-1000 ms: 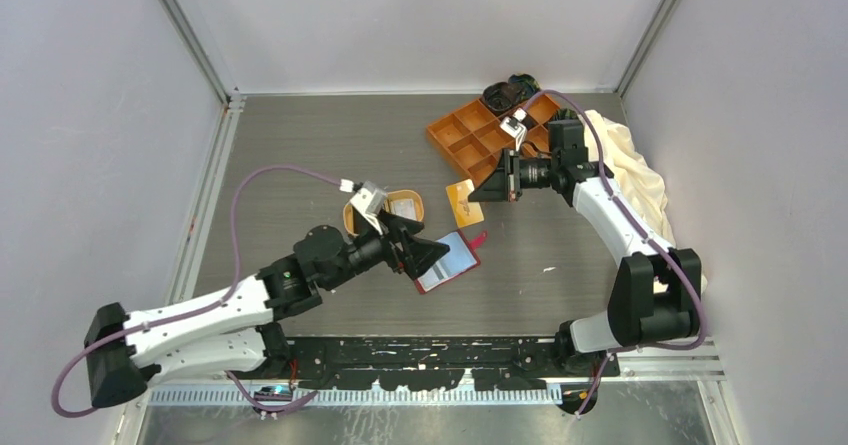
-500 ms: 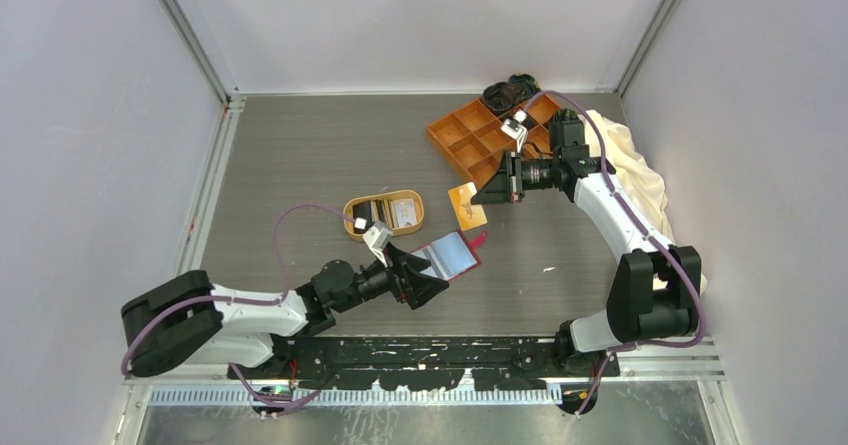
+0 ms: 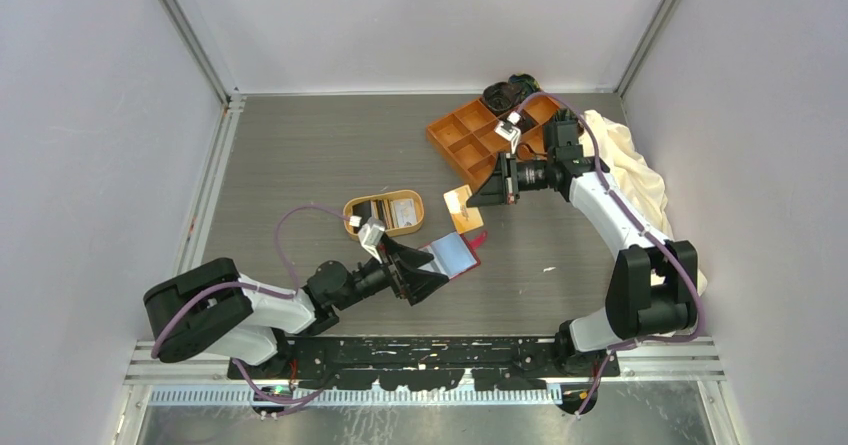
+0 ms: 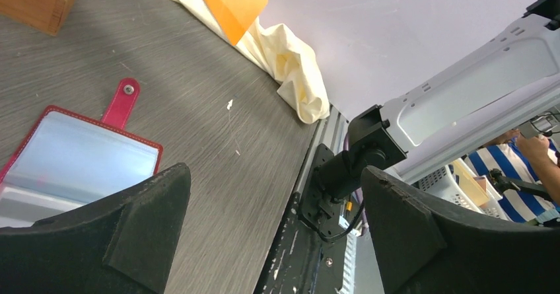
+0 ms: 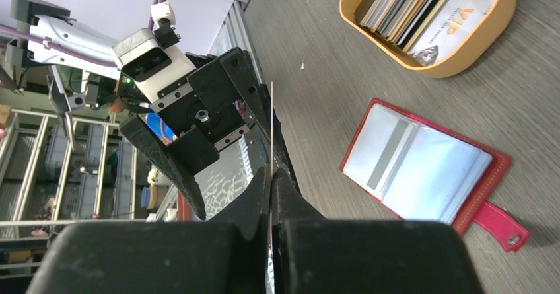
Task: Put the credit cards into the card holder
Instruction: Insert the credit card into the card holder.
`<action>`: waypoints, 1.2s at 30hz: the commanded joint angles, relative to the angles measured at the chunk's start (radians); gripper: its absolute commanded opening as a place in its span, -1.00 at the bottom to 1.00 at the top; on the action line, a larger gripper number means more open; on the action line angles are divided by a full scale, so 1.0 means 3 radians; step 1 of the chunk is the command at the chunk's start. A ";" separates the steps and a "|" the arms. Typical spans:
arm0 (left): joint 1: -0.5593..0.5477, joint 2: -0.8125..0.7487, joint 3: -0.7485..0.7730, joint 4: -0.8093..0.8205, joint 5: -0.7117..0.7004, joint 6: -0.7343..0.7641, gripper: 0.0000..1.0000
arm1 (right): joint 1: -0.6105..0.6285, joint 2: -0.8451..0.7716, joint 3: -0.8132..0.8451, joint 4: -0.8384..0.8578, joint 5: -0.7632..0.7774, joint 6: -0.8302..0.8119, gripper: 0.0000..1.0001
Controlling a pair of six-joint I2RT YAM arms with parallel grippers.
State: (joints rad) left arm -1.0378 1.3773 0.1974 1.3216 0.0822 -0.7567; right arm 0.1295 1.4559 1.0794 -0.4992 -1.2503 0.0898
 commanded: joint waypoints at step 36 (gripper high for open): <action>0.0744 0.0370 0.0457 0.0365 0.0894 -0.0480 -1.00 | 0.0741 0.0149 0.0298 -0.0627 -0.0150 -0.0954 -0.77</action>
State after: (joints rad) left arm -0.8497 1.5032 0.3222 1.3724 0.2726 -0.9375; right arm 0.3344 1.4994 1.0973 -0.5602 -1.2758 -0.0574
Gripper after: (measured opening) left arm 0.020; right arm 0.054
